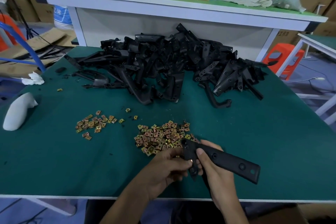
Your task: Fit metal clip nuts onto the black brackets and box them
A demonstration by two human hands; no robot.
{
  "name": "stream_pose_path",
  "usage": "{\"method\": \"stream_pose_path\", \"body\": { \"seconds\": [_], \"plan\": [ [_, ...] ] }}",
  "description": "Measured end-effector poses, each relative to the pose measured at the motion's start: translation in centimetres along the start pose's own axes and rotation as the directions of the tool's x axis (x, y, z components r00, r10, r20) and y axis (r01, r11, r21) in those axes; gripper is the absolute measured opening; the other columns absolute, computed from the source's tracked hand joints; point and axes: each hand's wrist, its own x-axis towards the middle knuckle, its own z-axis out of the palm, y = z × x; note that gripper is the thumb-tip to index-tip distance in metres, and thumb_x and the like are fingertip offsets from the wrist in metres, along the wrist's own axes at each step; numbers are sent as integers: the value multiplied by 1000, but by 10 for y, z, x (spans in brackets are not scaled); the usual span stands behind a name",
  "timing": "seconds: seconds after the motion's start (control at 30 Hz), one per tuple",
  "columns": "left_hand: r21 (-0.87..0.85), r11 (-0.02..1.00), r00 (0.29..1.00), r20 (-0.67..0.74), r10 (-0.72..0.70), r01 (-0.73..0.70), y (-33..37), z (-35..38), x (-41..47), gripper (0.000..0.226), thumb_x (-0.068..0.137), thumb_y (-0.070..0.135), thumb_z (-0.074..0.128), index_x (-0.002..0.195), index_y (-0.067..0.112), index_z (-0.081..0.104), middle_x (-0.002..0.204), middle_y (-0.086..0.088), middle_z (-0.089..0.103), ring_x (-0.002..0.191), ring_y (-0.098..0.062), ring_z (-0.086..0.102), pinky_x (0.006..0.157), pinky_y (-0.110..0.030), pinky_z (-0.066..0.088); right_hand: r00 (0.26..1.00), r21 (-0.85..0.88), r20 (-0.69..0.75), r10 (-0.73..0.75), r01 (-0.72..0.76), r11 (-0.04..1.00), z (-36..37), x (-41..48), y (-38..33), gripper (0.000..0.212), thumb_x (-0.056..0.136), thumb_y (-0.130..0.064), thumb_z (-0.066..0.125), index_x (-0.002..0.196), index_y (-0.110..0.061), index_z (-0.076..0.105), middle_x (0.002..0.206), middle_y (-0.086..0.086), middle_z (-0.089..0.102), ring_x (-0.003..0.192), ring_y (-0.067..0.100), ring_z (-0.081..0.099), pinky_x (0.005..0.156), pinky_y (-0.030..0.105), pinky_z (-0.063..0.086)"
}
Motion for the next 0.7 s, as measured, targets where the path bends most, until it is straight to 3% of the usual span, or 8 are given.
{"method": "stream_pose_path", "body": {
  "seconds": [0.1, 0.13, 0.2, 0.27, 0.3, 0.4, 0.7],
  "plan": [
    [333, 939, 991, -65, 115, -87, 4, -3, 0, 12, 94, 13, 68, 104, 20, 70, 78, 3, 75, 65, -9, 68, 55, -21, 47, 999, 25, -30, 12, -11, 1000, 3, 0, 1, 25, 88, -30, 72, 112, -39, 72, 90, 3, 75, 71, 10, 66, 55, 22, 52],
    [512, 847, 973, -82, 215, -144, 6, -4, 1, 8, 97, 22, 64, 102, 25, 69, 80, 8, 75, 68, -4, 68, 58, -19, 48, 999, 47, -45, 23, -21, 999, 3, 0, 1, 26, 88, -31, 72, 113, -39, 72, 88, 4, 74, 71, 11, 65, 54, 23, 51],
    [824, 523, 873, -74, 481, -219, 11, -9, 7, 11, 101, 34, 57, 101, 31, 68, 85, 19, 70, 80, 5, 65, 66, -10, 45, 996, 95, -86, 36, -28, 995, 1, 1, 3, 27, 87, -33, 73, 113, -36, 72, 83, 5, 72, 70, 13, 63, 53, 24, 50],
    [956, 245, 740, -45, 671, -164, 18, -16, 14, 16, 103, 32, 53, 109, 29, 68, 97, 18, 65, 93, 1, 59, 77, -14, 43, 994, 104, -100, 38, -28, 994, 0, 2, 3, 27, 87, -33, 73, 114, -36, 71, 81, 5, 71, 70, 14, 63, 53, 24, 50],
    [980, 170, 701, -50, 711, -102, 22, -21, 20, 19, 103, 32, 52, 115, 27, 67, 105, 12, 62, 101, -5, 54, 84, -19, 42, 995, 92, -95, 37, -28, 995, 0, 2, 3, 27, 87, -34, 72, 114, -37, 71, 81, 4, 71, 71, 13, 63, 54, 24, 50],
    [996, 69, 697, -87, 712, 54, 31, -35, 37, 31, 103, 37, 51, 128, 25, 64, 120, 0, 58, 112, -18, 45, 95, -28, 38, 995, 68, -90, 36, -30, 997, 1, 1, 3, 27, 87, -36, 72, 114, -38, 71, 82, 4, 73, 71, 12, 64, 54, 24, 51],
    [999, 30, 739, -44, 672, 33, 44, -35, 57, 11, 99, 29, 61, 103, 24, 70, 106, 4, 65, 105, -19, 52, 88, -26, 39, 993, 92, -107, 51, -41, 995, 2, 1, 2, 28, 88, -37, 73, 116, -37, 71, 85, 4, 73, 73, 13, 65, 55, 25, 51]
  ]
}}
